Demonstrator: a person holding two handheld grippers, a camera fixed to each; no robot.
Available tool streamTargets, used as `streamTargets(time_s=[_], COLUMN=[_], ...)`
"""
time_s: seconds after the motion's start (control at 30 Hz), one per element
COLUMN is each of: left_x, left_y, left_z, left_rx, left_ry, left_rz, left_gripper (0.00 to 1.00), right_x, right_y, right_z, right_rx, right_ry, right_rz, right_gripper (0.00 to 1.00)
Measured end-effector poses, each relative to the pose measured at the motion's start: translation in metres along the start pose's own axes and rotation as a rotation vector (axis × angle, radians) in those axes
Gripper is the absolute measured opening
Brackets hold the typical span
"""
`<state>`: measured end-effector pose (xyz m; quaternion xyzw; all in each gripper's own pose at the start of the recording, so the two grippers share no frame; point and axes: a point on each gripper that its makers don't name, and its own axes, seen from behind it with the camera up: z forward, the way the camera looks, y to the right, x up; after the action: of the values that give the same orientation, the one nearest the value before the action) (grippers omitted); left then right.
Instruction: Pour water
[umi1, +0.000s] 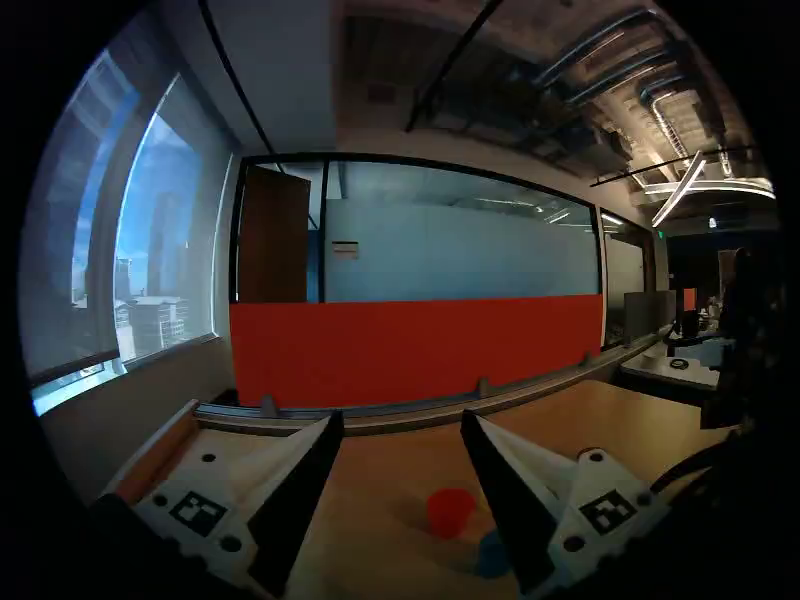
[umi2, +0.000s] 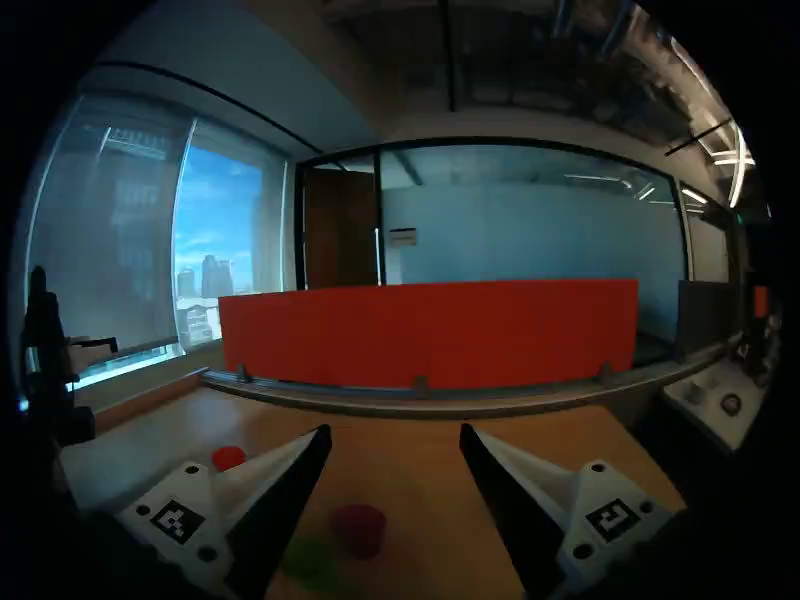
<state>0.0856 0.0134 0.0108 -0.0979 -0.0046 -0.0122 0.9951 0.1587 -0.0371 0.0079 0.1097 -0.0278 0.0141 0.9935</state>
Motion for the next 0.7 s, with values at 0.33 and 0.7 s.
streamTargets(time_s=[0.33, 0.7], left_x=[-0.003, -0.006], left_y=[0.032, 0.068], left_z=[-0.002, -0.004], left_rx=[-0.172, -0.338], left_ry=[-0.028, -0.041], left_rz=[0.034, 0.051], left_gripper=[0.86, 0.86], right_x=[0.004, 0.004], right_y=[-0.038, -0.069], right_z=[-0.001, -0.007], right_rx=[0.187, 0.34], right_ry=[-0.013, -0.025], right_rz=[-0.013, -0.004], right_gripper=[1.0, 0.99])
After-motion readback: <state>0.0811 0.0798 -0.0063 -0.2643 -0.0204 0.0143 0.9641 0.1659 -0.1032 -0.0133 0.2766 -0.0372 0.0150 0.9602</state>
